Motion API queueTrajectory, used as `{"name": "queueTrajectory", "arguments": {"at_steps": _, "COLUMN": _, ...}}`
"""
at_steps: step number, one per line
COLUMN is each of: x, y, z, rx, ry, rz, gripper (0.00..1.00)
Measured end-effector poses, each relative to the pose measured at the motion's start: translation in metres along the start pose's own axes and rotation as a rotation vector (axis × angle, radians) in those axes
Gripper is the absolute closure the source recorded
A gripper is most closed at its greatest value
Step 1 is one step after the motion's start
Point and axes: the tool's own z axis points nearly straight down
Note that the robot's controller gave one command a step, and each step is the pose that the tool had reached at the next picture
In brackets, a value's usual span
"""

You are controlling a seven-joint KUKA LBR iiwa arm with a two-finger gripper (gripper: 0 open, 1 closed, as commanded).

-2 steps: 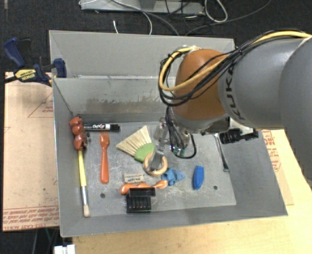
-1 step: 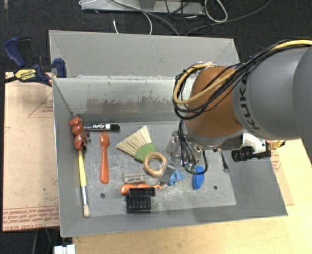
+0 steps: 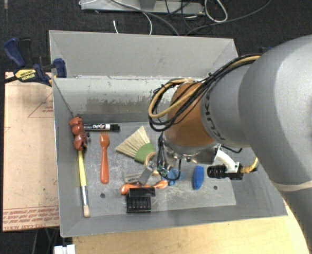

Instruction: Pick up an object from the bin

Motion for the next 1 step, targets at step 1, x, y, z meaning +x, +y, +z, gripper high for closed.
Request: {"name": "queueTrajectory", "arguments": {"at_steps": 1, "x": -0.0027, "y": 0.0026, "z": 0.0007, "rx": -0.006, "ry": -0.008, "rz": -0.084, "gripper": 1.0}}
